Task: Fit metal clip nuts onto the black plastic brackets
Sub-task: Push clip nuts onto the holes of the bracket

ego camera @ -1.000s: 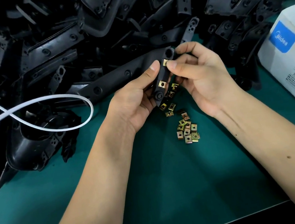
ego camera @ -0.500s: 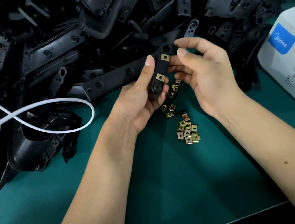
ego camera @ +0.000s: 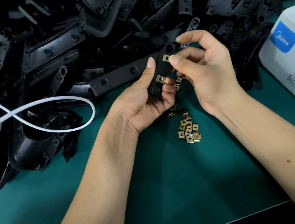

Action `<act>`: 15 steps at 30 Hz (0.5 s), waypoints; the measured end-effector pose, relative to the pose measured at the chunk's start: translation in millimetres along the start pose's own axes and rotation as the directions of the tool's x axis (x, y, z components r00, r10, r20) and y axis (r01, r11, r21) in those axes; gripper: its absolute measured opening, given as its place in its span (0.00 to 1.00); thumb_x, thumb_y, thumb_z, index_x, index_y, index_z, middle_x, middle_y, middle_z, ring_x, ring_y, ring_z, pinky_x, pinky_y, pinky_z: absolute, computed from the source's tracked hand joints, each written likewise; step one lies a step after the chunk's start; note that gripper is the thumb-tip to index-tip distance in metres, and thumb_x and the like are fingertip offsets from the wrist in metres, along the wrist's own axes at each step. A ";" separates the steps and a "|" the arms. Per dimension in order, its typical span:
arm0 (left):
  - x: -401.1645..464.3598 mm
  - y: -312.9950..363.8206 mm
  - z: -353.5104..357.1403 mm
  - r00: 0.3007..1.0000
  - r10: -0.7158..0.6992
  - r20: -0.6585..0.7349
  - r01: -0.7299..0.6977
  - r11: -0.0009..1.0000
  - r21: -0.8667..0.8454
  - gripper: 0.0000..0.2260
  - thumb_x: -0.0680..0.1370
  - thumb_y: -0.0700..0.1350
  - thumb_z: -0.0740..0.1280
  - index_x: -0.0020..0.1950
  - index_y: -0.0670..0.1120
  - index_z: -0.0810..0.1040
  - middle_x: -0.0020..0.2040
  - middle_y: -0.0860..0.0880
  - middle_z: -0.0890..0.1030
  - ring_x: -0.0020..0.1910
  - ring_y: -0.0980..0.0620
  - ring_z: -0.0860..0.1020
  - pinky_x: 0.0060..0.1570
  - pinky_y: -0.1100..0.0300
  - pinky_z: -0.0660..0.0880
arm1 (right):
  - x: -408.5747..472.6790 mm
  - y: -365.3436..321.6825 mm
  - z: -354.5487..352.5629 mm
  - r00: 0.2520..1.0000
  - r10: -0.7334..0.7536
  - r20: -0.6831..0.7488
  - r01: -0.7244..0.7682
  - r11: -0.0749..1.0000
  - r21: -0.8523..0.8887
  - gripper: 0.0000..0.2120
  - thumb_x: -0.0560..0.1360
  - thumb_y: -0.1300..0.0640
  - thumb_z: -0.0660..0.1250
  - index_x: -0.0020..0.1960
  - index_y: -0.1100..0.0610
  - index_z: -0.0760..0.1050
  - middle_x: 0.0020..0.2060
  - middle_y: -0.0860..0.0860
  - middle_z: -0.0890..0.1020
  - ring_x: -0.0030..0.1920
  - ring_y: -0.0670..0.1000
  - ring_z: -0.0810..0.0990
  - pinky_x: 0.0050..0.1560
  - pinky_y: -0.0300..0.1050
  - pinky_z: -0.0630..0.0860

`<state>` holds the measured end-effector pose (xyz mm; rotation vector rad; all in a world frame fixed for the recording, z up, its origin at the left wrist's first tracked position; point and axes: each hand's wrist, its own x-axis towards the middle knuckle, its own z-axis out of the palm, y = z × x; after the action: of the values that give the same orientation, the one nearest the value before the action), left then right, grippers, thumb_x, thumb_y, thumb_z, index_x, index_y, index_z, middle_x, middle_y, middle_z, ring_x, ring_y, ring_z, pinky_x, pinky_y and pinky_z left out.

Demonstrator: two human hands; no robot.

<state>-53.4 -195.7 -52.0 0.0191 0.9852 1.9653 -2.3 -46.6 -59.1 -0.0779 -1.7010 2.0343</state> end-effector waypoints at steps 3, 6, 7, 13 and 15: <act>-0.7 3.1 -3.2 1.000 -0.001 0.014 0.000 1.000 0.021 0.19 0.80 0.58 0.66 0.52 0.41 0.80 0.38 0.49 0.75 0.33 0.57 0.71 0.33 0.68 0.72 | 1.2 -1.7 -2.6 0.997 0.026 0.066 -0.026 1.000 -0.006 0.16 0.75 0.63 0.74 0.61 0.55 0.78 0.37 0.50 0.83 0.42 0.52 0.81 0.46 0.47 0.77; -4.2 12.5 -12.1 0.999 0.026 -0.039 -0.020 0.987 0.160 0.14 0.80 0.55 0.68 0.51 0.45 0.79 0.34 0.50 0.75 0.28 0.58 0.69 0.27 0.69 0.68 | 5.6 -5.9 -16.3 0.975 -0.030 0.218 0.084 0.966 -0.245 0.18 0.75 0.59 0.76 0.63 0.50 0.81 0.40 0.53 0.84 0.42 0.57 0.80 0.43 0.47 0.76; -6.5 16.8 -16.4 0.997 0.039 -0.064 -0.024 0.975 0.222 0.11 0.80 0.54 0.68 0.50 0.46 0.79 0.34 0.49 0.75 0.26 0.58 0.68 0.25 0.69 0.66 | 7.8 -6.4 -21.6 0.956 -0.063 0.286 0.179 0.898 -0.401 0.20 0.74 0.56 0.78 0.64 0.47 0.81 0.42 0.52 0.83 0.43 0.58 0.79 0.43 0.48 0.76; -17.7 29.7 -29.7 0.996 0.029 -0.087 0.014 0.886 0.463 0.10 0.74 0.52 0.71 0.47 0.47 0.79 0.32 0.48 0.75 0.22 0.58 0.67 0.19 0.69 0.63 | 7.8 -3.0 -20.8 0.874 -0.107 0.474 0.377 0.765 -0.523 0.19 0.70 0.55 0.81 0.60 0.51 0.85 0.48 0.54 0.81 0.46 0.54 0.79 0.45 0.48 0.76; -17.6 29.9 -30.1 0.993 0.055 -0.104 0.005 0.865 0.501 0.09 0.75 0.51 0.71 0.45 0.46 0.79 0.32 0.48 0.75 0.22 0.58 0.67 0.18 0.70 0.61 | 7.6 -2.7 -21.4 0.863 -0.140 0.485 0.409 0.756 -0.510 0.17 0.70 0.54 0.81 0.57 0.55 0.86 0.48 0.53 0.82 0.48 0.54 0.81 0.45 0.45 0.76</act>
<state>-75.8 -235.5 -47.2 0.2137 1.5598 1.6942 -0.8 -23.9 -59.4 0.4229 -2.4099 1.2716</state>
